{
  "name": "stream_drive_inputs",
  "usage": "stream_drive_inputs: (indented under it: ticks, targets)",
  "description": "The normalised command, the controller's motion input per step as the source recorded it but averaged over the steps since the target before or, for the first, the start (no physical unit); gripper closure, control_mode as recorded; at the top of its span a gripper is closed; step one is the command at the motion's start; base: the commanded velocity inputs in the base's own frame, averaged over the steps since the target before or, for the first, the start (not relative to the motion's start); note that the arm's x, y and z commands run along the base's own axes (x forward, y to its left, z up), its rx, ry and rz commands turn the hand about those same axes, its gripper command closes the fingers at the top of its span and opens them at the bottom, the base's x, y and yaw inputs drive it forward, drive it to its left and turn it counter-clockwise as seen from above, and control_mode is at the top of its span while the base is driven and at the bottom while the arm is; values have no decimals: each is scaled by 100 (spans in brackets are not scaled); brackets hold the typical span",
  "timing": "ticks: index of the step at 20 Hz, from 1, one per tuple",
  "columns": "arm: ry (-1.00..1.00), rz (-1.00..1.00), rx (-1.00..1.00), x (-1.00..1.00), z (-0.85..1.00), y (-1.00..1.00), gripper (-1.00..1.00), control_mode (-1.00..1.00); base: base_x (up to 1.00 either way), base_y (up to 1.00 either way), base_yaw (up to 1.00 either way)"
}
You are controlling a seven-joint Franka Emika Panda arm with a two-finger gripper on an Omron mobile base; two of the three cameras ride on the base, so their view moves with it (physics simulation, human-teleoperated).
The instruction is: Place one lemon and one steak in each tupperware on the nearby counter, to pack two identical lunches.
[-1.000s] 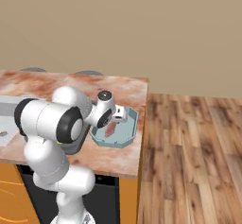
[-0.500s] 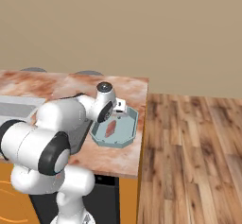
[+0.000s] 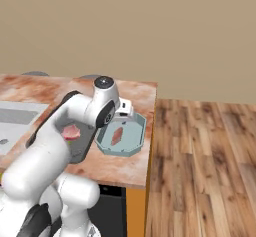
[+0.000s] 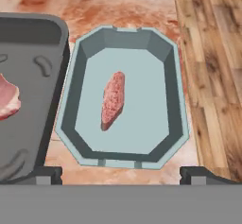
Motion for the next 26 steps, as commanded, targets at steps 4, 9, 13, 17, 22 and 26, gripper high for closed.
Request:
stream_drive_inputs:
  ticks: [4, 9, 13, 17, 22, 26]
  targets:
    - [0, 3, 0, -100, 40, 0, -100, -100, 0, 0, 0]
    - [0, 3, -3, -100, 8, 0, -100, -100, 0, 0, 0]
    - [0, 0, -1, -25, -4, 0, -100, 100, -75, -19, 0]
    - [0, 0, 0, 0, 0, 0, -100, 100, -100, -80, -1]
    - [0, 0, 0, 0, 0, 0, -100, 100, -48, -100, -1]
    - [0, 0, 0, 0, 0, 0, -100, 100, 0, -100, 0]
